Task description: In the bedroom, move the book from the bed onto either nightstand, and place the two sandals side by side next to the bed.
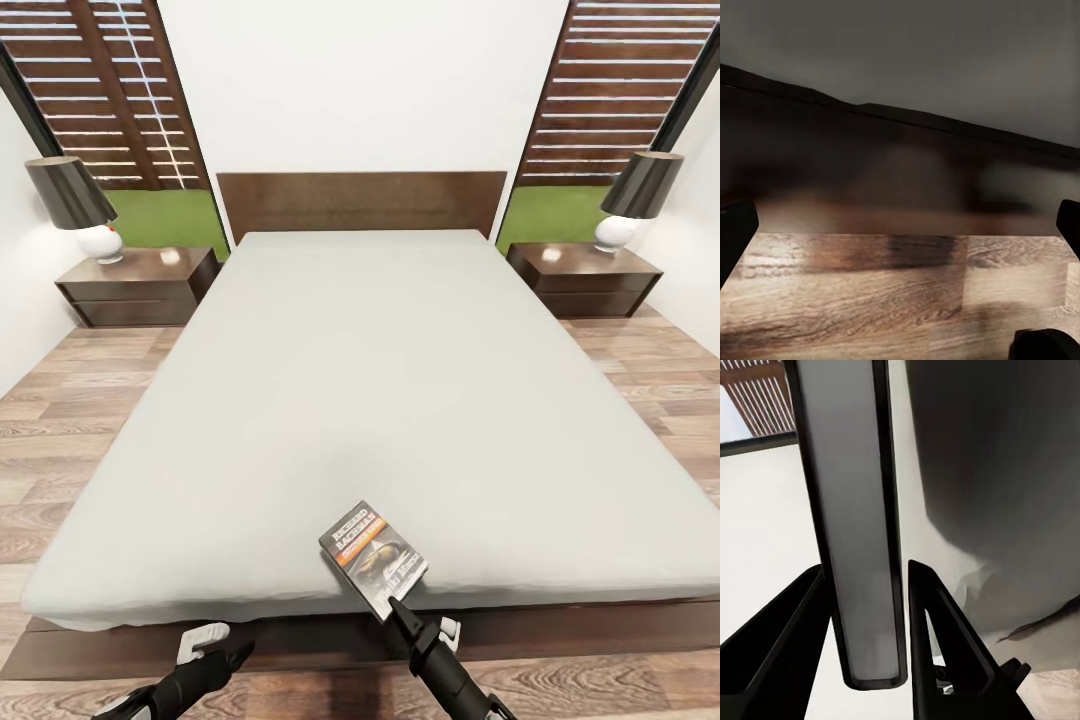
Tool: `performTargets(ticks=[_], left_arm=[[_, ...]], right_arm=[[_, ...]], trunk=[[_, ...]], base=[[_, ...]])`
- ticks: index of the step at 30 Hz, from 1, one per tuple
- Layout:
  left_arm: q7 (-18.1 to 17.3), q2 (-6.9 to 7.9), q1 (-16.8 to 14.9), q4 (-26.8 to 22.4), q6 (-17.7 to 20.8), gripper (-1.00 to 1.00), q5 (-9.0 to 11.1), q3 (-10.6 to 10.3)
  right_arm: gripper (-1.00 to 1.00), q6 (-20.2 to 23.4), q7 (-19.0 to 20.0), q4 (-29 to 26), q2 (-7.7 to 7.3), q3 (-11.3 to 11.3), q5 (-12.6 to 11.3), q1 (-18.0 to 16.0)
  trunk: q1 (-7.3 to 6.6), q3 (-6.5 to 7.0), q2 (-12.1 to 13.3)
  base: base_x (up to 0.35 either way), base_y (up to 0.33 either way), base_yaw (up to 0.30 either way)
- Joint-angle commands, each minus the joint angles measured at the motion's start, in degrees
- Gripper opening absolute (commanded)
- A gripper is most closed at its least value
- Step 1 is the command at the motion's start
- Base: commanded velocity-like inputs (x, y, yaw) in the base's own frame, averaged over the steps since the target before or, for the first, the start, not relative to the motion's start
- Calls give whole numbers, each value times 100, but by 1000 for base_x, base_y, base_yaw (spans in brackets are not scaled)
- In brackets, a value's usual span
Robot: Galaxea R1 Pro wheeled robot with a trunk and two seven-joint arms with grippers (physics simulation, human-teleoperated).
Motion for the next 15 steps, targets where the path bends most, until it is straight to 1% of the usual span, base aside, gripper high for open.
performTargets(ticks=[1,3,15], left_arm=[[-13,1,-4,7,-32,100,38,-49],[-13,1,-5,7,-29,100,38,-49],[-14,1,-4,7,-23,100,38,-50]], right_arm=[[-100,66,5,1,0,15,-50,-1],[-100,66,7,-2,0,15,-50,-1],[-100,66,6,-1,0,15,-50,-1]], trunk=[[-1,-4,-2],[-1,-4,-2],[-264,212,480]], base=[[0,0,0],[0,0,0],[0,0,0]])
